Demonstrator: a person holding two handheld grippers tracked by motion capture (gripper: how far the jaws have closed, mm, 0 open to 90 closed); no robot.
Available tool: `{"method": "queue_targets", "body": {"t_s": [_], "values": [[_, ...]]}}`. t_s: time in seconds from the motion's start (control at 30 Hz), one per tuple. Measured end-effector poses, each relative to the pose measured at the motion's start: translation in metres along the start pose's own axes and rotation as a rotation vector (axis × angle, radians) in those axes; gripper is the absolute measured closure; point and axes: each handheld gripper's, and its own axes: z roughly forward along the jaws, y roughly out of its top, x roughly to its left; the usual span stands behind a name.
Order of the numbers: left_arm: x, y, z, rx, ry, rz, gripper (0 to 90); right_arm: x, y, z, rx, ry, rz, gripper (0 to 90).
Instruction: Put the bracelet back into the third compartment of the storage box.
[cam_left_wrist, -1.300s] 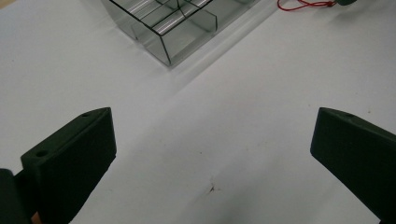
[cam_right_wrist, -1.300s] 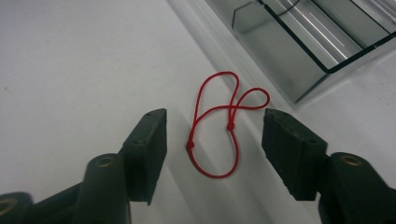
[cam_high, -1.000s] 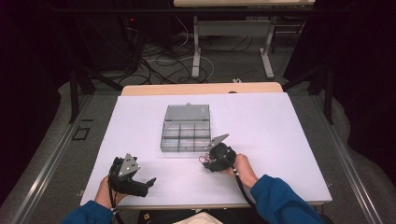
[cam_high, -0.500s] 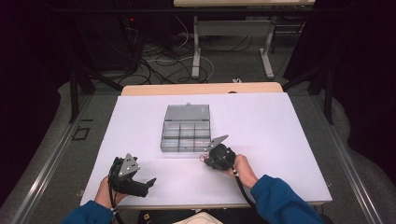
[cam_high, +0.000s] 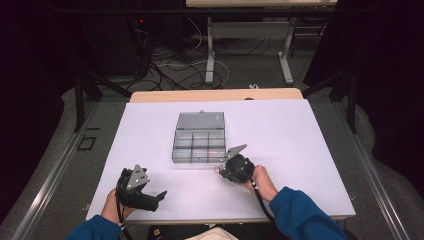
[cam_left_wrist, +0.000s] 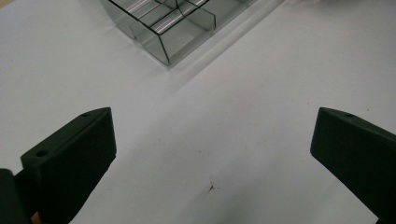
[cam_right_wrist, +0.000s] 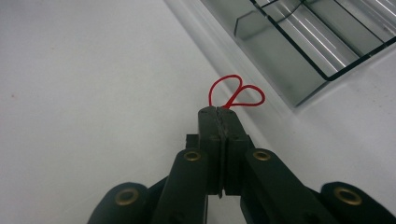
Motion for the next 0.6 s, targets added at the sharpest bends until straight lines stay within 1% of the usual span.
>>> {"method": "queue_targets", "body": {"t_s": [0.07, 0.1, 0.33, 0.37, 0.4, 0.47, 0.5, 0.57, 0.6], "values": [[0.0, 0.0, 0.0, -0.005, -0.001, -0.001, 0.2, 0.0, 0.0, -0.002, -0.003, 0.004, -0.004, 90.0], [0.0, 0.0, 0.0, -0.005, -0.001, -0.001, 0.2, 0.001, -0.001, -0.003, -0.002, 0.0, 0.01, 90.0], [0.0, 0.0, 0.0, -0.009, 0.0, 0.0, 0.2, 0.0, -0.002, -0.01, -0.017, -0.002, 0.0, 90.0], [0.001, 0.0, -0.001, -0.008, 0.005, 0.012, 0.2, 0.001, -0.003, -0.012, -0.016, -0.006, 0.01, 90.0], [0.002, 0.0, -0.001, -0.004, 0.004, 0.018, 0.2, 0.0, -0.003, -0.014, -0.023, -0.007, 0.007, 90.0], [0.001, 0.0, -0.001, -0.007, 0.006, 0.014, 0.2, -0.001, -0.004, -0.016, -0.029, -0.009, -0.002, 90.0], [0.0, 0.0, 0.0, -0.013, -0.002, 0.0, 0.2, 0.0, -0.005, -0.018, -0.034, -0.015, 0.011, 90.0], [0.0, 0.0, 0.0, -0.013, 0.0, 0.002, 0.2, -0.001, -0.005, -0.021, -0.033, -0.011, -0.004, 90.0], [0.0, 0.0, 0.0, -0.013, 0.0, 0.002, 0.2, 0.0, -0.005, -0.023, -0.032, -0.014, 0.007, 90.0]]}}
